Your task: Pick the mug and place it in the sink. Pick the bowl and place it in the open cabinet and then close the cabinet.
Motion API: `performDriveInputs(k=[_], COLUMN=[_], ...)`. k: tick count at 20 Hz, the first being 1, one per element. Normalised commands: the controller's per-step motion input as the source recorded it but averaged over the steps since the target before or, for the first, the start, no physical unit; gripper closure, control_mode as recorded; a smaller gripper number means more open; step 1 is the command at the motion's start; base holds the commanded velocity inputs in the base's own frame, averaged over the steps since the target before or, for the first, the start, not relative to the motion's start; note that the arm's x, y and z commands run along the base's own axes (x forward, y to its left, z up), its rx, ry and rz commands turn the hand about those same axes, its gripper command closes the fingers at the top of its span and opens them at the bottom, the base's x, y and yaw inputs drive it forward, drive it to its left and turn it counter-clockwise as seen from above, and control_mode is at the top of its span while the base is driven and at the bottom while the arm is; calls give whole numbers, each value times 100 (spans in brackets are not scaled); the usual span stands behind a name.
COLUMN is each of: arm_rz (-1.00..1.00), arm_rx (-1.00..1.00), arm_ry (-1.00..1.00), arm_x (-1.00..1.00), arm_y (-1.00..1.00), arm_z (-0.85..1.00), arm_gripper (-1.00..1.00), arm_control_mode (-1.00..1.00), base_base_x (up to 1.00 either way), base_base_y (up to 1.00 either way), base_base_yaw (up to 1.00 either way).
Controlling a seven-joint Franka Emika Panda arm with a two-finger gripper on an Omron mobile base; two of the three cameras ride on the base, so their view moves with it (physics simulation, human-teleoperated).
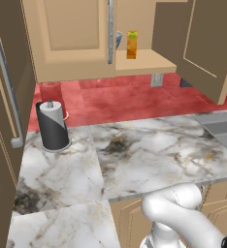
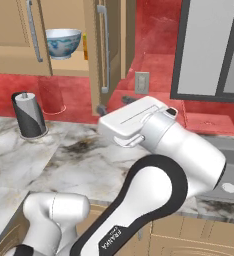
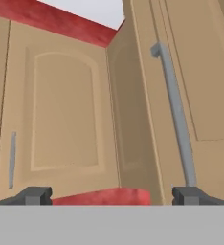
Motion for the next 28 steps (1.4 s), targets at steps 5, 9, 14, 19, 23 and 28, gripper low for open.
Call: performDriveInputs(k=[5,9,14,19,23,28], arm_rz=[0,0,0,0,0,1], arm_rx=[0,0,0,0,0,0], arm_ry=[-3,0,0,0,0,0], arm_x=[3,24,30,21,0,0], arm_y=[17,4,3,0,30,25], arm_z=[0,0,-7,-8,-22,-18], arm_gripper=[-100,-100,-100,-100,-100,-100], arm_control_mode=[-100,-100,-100,-100,-100,-100], base_base_x=[0,0,0,0,0,0], base_base_y=[0,0,0,0,0,0], base_base_yaw=[0,0,0,0,0,0])
